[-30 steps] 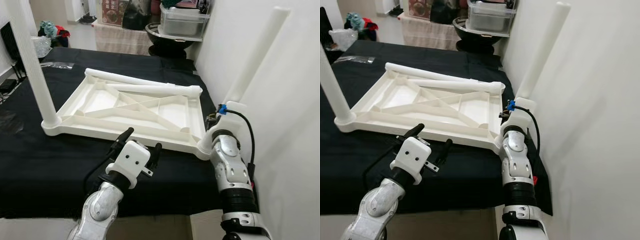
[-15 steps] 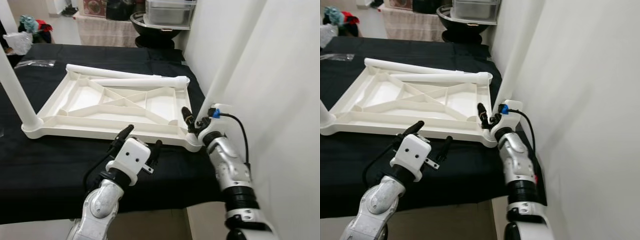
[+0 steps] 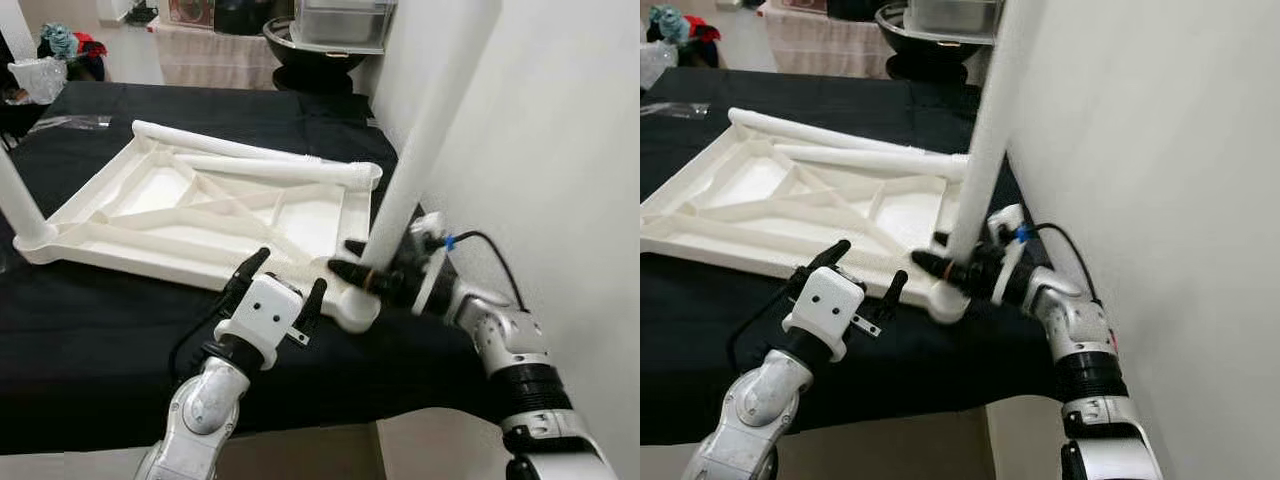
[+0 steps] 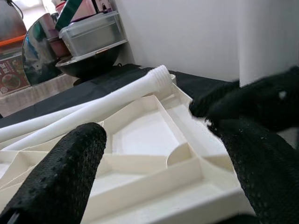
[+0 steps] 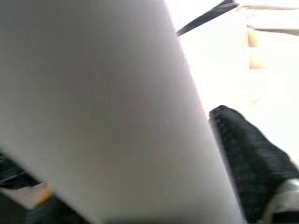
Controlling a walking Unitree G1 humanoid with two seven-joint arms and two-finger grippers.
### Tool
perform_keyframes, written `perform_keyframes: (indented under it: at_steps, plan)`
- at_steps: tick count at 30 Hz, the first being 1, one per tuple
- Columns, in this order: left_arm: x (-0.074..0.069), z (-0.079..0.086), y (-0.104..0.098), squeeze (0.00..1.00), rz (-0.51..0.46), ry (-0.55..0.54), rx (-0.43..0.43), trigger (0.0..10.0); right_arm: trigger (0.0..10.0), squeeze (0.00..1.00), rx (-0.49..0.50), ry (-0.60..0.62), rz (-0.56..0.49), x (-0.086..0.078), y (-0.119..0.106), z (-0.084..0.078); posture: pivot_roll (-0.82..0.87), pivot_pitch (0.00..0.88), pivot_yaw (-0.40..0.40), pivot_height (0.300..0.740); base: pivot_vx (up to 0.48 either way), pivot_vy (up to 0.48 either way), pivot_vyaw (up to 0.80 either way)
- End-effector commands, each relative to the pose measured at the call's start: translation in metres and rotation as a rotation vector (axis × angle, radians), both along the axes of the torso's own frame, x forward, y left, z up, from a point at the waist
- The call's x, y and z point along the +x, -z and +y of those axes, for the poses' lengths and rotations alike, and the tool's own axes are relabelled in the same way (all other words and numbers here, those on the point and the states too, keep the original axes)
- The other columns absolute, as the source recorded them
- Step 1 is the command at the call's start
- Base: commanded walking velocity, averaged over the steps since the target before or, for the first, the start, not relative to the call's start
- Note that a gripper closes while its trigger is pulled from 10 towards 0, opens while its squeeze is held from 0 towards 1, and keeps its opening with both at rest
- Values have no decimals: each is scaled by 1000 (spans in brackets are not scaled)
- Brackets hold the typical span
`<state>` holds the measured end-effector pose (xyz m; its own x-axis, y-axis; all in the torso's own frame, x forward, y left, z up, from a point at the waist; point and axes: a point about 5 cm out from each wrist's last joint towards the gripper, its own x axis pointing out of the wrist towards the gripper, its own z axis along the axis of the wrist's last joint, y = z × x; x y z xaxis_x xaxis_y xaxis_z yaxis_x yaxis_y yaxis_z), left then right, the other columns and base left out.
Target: Building children table
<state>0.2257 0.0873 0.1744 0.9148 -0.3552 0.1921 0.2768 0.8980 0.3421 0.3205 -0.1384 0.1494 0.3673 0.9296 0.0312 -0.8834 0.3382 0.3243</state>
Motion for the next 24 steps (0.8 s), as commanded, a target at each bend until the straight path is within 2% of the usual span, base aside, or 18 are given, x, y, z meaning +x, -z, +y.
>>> perform_keyframes:
  at_steps: [1,2,3,6,8,11,12,14,16,17,18,19,20,22,24]
  plan:
    - [0,0,3,0,17,5,-2,10000,0,0,24,-46,-18,0,-3,9,76,57,-110,740,0,0,0]
    - [0,0,3,0,17,5,-2,10000,0,0,24,-46,-18,0,-3,9,76,57,-110,740,0,0,0]
    - [0,0,3,0,17,5,-2,10000,0,0,15,7,-31,6,-4,10,76,57,-110,740,0,0,0]
    - [0,-1,3,0,18,8,-2,10000,0,0,-87,326,-57,33,-3,6,76,57,-110,740,0,0,0]
    - [0,-1,3,0,18,8,-2,10000,0,0,-87,326,-57,33,-3,6,76,57,-110,740,0,0,0]
    - [0,-1,4,0,20,9,0,10000,0,0,-249,677,-38,53,3,-14,76,57,-114,740,0,0,0]
    - [0,-1,4,0,20,9,0,10000,0,0,-249,677,-38,53,3,-14,76,57,-114,740,0,0,0]
    - [0,-1,4,0,20,8,1,10000,0,0,-328,859,-3,57,6,-29,76,57,-115,740,0,0,0]
    - [0,-1,4,0,20,7,1,10000,0,0,-397,991,17,58,9,-40,74,55,-113,740,0,0,0]
    - [0,-1,4,0,20,7,1,10000,0,0,-453,1106,30,56,12,-49,72,55,-114,740,0,0,0]
    - [0,-1,4,0,20,7,1,10000,0,0,-453,1106,30,56,12,-49,72,55,-114,740,0,0,0]
    - [0,-1,4,0,20,7,1,10000,0,0,-489,1181,36,54,13,-55,72,55,-114,740,0,0,0]
    - [0,-1,4,0,20,7,1,10000,0,0,-489,1181,36,54,13,-55,72,55,-114,740,0,0,0]
    - [0,-1,4,0,20,9,1,10000,0,0,-549,1416,60,45,17,-66,70,50,-114,740,0,0,0]
    - [0,-1,4,0,20,9,1,10000,0,0,-549,1416,60,45,17,-66,70,50,-114,740,0,0,0]
